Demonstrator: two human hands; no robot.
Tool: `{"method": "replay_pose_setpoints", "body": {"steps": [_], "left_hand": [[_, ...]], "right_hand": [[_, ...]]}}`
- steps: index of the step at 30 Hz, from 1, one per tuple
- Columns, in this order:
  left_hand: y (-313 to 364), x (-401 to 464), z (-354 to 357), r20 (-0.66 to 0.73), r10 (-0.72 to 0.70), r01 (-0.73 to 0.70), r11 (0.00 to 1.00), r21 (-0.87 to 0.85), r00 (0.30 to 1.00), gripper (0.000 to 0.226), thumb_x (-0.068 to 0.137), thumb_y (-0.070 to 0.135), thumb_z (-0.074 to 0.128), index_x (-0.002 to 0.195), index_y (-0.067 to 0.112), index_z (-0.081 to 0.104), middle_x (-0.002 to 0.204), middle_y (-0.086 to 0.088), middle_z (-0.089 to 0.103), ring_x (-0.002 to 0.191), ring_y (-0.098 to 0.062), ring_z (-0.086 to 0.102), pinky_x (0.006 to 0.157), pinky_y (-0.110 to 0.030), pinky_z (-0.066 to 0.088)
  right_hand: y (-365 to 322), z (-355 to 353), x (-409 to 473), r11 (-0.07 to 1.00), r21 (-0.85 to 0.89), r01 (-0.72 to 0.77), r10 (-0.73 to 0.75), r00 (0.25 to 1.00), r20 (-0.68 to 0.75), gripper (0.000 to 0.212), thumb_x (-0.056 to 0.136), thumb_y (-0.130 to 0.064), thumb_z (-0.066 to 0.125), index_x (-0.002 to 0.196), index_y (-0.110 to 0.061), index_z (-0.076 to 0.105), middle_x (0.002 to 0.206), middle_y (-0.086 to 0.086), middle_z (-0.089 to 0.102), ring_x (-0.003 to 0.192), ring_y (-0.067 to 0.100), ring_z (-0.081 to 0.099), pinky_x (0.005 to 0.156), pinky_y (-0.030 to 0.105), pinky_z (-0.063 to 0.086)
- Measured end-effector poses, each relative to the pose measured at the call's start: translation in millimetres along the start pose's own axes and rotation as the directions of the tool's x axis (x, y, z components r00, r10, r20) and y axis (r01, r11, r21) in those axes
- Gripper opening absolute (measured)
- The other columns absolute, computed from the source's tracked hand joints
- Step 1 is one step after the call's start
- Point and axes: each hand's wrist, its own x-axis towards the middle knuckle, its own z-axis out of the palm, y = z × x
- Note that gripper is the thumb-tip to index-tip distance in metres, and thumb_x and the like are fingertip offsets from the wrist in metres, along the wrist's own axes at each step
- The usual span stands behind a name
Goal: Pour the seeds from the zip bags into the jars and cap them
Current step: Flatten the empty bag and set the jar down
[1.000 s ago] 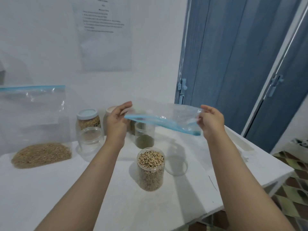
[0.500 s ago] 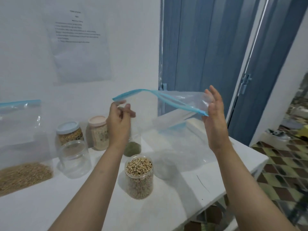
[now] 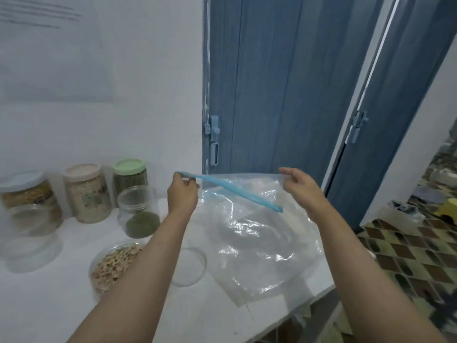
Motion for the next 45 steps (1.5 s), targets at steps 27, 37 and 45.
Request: {"method": "replay_pose_setpoints", "body": {"steps": [27,37,45], "left_hand": [[-118,7,123,0.257,-0.238,-0.077,0.576,0.814,0.937,0.065,0.105,0.049,0.022,0.16,0.02,0.003,0.167,-0.001,-0.007,0.154,-0.03,-0.006,0.123,-0.048,0.0],[-77,1,114,0.365,-0.441,-0.014,0.622,0.783,0.82,0.07,0.102,0.058,0.025,0.159,0.027,-0.002,0.165,0.002,-0.017,0.153,-0.023,-0.015,0.123,-0.047,-0.007],[-68,-11,117,0.391,-0.556,-0.139,0.44,0.887,0.733,0.086,0.096,0.069,0.033,0.159,0.023,-0.002,0.165,-0.003,-0.019,0.152,-0.027,-0.016,0.122,-0.051,-0.004]], "right_hand": [[157,21,191,0.825,-0.547,-0.142,0.186,0.982,0.026,0.036,0.1,-0.031,0.053,0.076,-0.006,0.064,0.075,0.005,0.06,0.074,0.026,0.057,0.055,0.027,0.036],[162,27,197,0.871,-0.425,-0.246,0.228,0.969,-0.093,0.037,0.102,-0.027,0.049,0.078,-0.003,0.062,0.084,0.011,0.064,0.075,0.029,0.057,0.062,0.029,0.039],[133,14,178,0.825,-0.528,-0.201,0.345,0.919,0.189,0.055,0.101,-0.036,0.047,0.15,-0.015,0.035,0.141,0.009,0.053,0.13,0.033,0.048,0.111,0.046,0.036]]}}
